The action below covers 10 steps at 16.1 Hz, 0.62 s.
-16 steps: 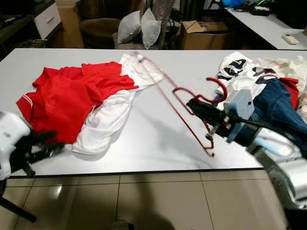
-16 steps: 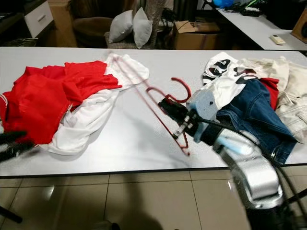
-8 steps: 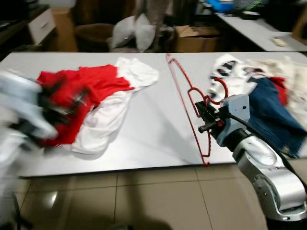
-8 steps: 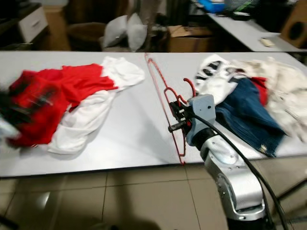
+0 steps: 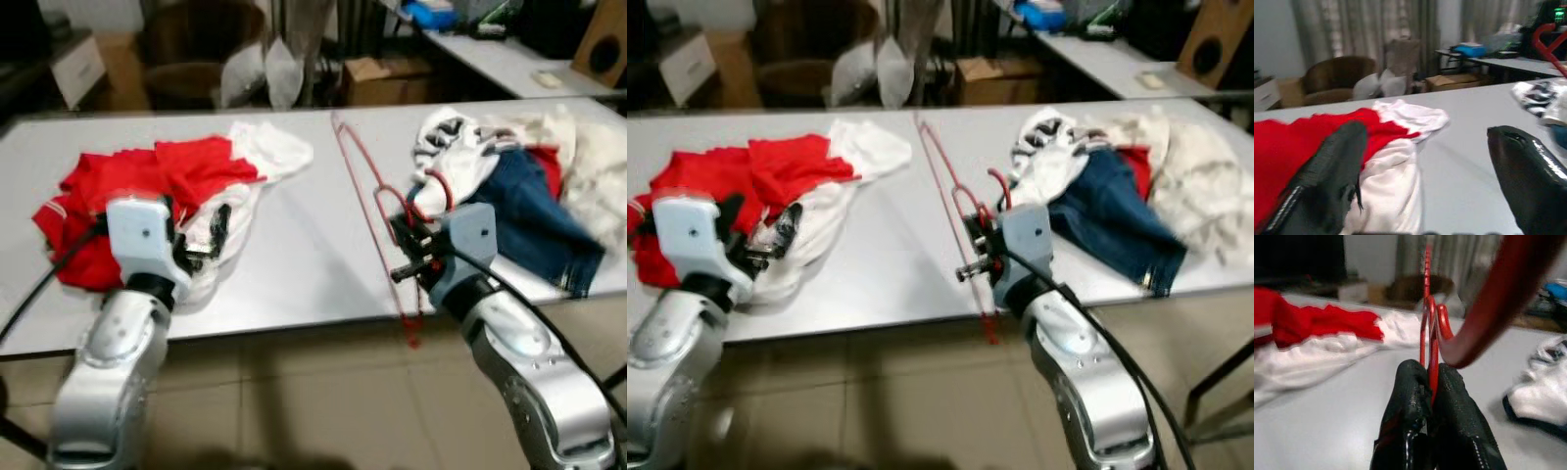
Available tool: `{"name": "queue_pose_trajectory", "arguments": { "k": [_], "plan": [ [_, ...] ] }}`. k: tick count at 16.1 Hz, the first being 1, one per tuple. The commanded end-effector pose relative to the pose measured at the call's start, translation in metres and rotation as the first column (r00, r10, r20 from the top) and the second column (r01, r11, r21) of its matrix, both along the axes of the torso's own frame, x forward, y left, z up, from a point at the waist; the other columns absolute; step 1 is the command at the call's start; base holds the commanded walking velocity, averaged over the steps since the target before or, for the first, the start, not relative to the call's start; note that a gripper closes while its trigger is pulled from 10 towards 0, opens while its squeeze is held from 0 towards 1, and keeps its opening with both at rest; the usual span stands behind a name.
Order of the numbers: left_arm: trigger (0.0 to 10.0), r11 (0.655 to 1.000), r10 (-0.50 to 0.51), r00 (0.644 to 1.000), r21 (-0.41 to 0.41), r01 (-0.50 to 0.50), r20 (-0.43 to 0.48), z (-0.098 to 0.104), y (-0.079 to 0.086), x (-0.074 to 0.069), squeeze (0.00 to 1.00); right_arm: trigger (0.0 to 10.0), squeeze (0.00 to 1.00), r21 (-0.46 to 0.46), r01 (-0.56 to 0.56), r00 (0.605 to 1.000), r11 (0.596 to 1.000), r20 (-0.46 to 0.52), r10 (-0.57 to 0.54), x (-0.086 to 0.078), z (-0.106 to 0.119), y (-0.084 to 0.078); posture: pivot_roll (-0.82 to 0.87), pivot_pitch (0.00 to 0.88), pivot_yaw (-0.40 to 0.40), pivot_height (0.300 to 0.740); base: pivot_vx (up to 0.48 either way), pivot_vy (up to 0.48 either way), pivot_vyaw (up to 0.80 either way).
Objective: Hang hanger
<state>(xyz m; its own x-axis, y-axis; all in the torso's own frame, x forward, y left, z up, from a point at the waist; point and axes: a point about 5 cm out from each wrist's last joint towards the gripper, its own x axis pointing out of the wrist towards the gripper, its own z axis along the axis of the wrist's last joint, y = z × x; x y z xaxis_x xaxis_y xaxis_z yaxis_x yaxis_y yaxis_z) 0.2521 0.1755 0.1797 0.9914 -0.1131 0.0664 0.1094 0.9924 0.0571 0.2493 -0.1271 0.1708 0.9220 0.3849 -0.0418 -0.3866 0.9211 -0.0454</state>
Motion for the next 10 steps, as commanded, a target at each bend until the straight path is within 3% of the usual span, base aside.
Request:
{"name": "queue_pose_trajectory", "arguments": {
  "k": [1, 3, 6, 10],
  "plan": [
    [10.0, 1.0, -0.02, 1.0, 0.02, 0.02, 0.012, 0.0, -0.01, 0.001, 0.89, 10.0, 0.0, -0.008, 0.029, 0.999, 1.0, 0.033, -0.029, 0.0, 0.006, -0.006, -0.07, 0.0, 0.021, 0.74, 0.0, -0.48, -0.59],
    [10.0, 1.0, -0.005, 1.0, 0.013, 0.005, -0.003, -0.005, -0.014, -0.001, 0.89, 10.0, 0.0, 0.011, 0.121, 0.988, 0.993, 0.097, -0.122, 0.003, 0.014, -0.016, -0.07, 0.0, 0.022, 0.74, 0.0, -0.48, -0.8],
    [10.0, 1.0, 0.013, 1.0, 0.023, -0.013, -0.026, -0.014, -0.013, -0.001, 0.88, 10.0, 0.0, 0.032, 0.086, 0.995, 0.996, 0.056, -0.088, 0.002, 0.012, -0.016, -0.09, 0.0, 0.025, 0.74, 0.0, -0.48, -0.8],
    [10.0, 0.999, 0.021, 1.0, 0.028, -0.021, -0.019, -0.014, -0.016, -0.001, 0.88, 10.0, 0.0, -0.013, 0.123, 0.99, 0.992, 0.067, -0.122, 0.004, 0.007, -0.022, -0.08, 0.0, 0.019, 0.74, 0.0, -0.48, -0.75]
  ]
}}
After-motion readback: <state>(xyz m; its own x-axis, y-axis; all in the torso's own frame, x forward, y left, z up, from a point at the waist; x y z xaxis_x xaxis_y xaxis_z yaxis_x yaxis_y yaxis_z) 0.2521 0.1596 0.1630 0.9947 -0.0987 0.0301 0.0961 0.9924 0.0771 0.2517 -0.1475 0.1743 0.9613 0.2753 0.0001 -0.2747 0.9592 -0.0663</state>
